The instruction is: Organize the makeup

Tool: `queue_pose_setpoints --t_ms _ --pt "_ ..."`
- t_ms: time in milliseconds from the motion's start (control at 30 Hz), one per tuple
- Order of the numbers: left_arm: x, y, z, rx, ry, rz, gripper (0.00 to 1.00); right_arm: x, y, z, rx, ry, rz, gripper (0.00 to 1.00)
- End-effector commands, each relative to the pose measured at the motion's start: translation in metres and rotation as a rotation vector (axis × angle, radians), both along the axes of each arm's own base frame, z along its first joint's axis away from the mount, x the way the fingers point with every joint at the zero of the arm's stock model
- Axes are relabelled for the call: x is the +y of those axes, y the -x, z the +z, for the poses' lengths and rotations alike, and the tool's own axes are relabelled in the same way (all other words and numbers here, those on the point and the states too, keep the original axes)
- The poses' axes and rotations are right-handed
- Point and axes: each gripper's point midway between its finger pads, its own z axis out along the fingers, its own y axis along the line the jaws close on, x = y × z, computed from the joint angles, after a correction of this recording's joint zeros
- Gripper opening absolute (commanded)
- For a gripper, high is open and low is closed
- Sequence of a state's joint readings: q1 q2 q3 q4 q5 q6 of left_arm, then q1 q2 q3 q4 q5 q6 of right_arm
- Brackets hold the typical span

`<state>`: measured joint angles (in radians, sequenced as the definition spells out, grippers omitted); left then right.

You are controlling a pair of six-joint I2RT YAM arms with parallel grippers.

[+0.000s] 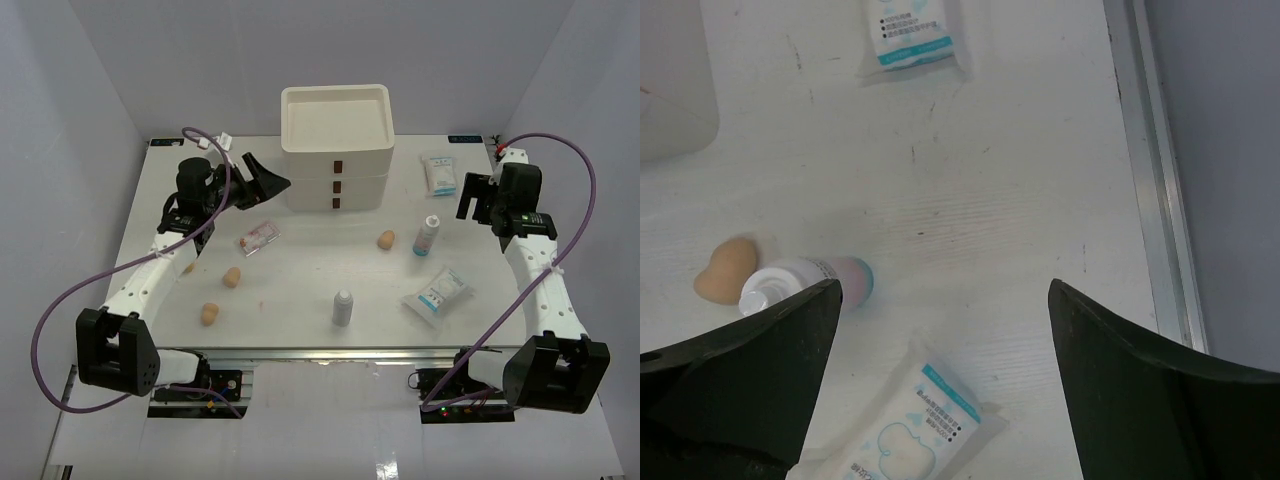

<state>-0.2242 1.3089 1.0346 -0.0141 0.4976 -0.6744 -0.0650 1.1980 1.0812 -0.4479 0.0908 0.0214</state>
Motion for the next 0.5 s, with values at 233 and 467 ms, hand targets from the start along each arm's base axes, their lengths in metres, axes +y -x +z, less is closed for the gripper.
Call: queue_pose_setpoints --t_ms 233,467 --pt "-0.043 -0.007 0.017 -0.076 -0.094 -0.003 0.91 0.115 0.013 0.051 -0.173 -0.090 0.856 0.90" --pt "-0.072 -0.024 0.016 -0.074 -0.130 0.076 0.84 0.139 0.010 0.069 -0.194 -0.245 0.974 0.90"
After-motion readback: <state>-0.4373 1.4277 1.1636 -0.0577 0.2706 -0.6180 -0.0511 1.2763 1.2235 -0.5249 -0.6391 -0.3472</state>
